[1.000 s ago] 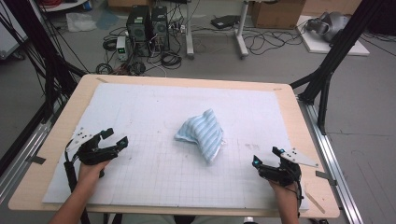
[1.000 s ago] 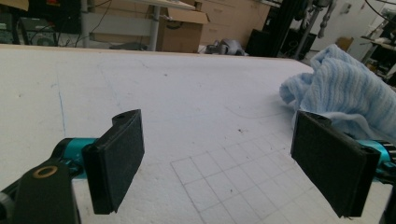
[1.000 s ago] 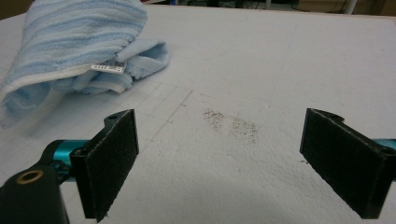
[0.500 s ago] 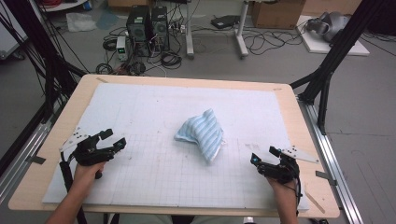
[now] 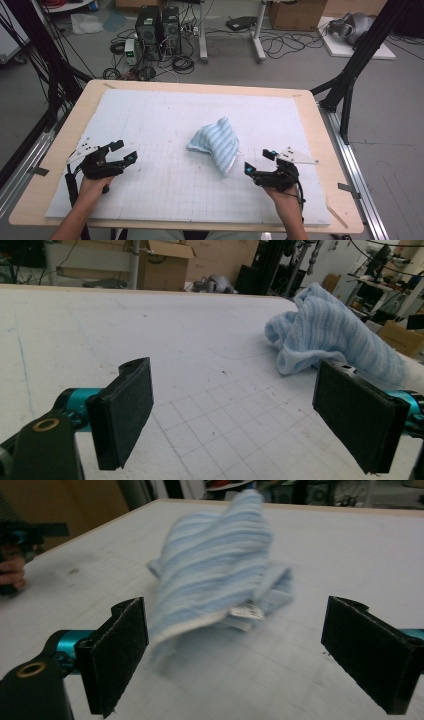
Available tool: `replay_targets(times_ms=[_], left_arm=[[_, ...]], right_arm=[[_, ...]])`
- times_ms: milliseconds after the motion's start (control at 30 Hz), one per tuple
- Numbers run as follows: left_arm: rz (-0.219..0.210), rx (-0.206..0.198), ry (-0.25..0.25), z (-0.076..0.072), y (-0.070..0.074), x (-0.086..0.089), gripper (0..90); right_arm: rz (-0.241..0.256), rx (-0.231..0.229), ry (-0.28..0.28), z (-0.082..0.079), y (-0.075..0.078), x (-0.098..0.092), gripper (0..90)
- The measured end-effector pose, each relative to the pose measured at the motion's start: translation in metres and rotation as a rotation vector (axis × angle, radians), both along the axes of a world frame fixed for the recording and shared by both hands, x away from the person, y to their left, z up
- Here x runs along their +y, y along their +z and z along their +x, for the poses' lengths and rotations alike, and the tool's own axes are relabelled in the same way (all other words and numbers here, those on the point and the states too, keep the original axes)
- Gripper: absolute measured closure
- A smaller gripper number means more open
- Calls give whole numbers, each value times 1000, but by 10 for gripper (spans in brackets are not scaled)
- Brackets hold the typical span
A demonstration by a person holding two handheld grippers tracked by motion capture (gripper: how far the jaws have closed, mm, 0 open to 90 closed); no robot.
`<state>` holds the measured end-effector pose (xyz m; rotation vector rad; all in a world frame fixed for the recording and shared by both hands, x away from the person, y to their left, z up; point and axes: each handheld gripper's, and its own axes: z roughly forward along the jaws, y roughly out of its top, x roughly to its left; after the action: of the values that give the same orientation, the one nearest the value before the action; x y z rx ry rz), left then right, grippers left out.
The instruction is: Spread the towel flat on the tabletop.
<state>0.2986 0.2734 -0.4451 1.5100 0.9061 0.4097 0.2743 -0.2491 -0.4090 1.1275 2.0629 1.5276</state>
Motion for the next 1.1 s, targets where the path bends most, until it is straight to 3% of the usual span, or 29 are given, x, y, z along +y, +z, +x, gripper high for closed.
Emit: replay_targets(times_ms=[33,67,167,267,333,367,400,500,533,600,633,700,733,767,800,900,1100], left_arm=[[-3,-4,-3,0,0,0,169],[-9,-9,-1,-1,1,-1,169],[-19,-13,-3,-1,2,0,169],[-15,-3,-4,0,2,0,172],[-13,3,0,1,2,1,172],[-17,5,2,1,2,1,172],[-17,9,4,1,2,1,174],[-18,13,2,2,2,1,179],[-19,15,5,2,1,2,179],[-17,18,4,2,1,2,179],[-15,19,4,3,1,3,183],[-20,24,6,3,0,3,184],[-21,27,7,3,0,3,184],[-20,27,8,3,-1,4,184],[-18,33,10,4,-1,4,184],[-20,38,15,3,-1,4,185],[-19,38,18,4,-1,4,185]], right_arm=[[0,0,0,0,0,0,106],[-25,6,44,5,2,16,106],[-37,22,64,12,4,26,108],[-40,33,96,23,10,42,170],[-102,30,85,31,13,54,200],[-102,30,85,31,13,54,200],[-166,39,62,41,12,65,230],[-208,61,45,51,9,75,245],[-276,71,22,59,5,83,272],[-297,77,20,62,2,86,283],[-340,107,11,70,-4,90,358],[-312,124,14,72,-4,90,446],[-312,124,14,72,-4,90,446],[-311,110,26,71,-1,88,581],[-311,110,26,71,-1,88,581],[-276,98,62,63,6,80,739],[-189,39,142,43,19,70,748]])
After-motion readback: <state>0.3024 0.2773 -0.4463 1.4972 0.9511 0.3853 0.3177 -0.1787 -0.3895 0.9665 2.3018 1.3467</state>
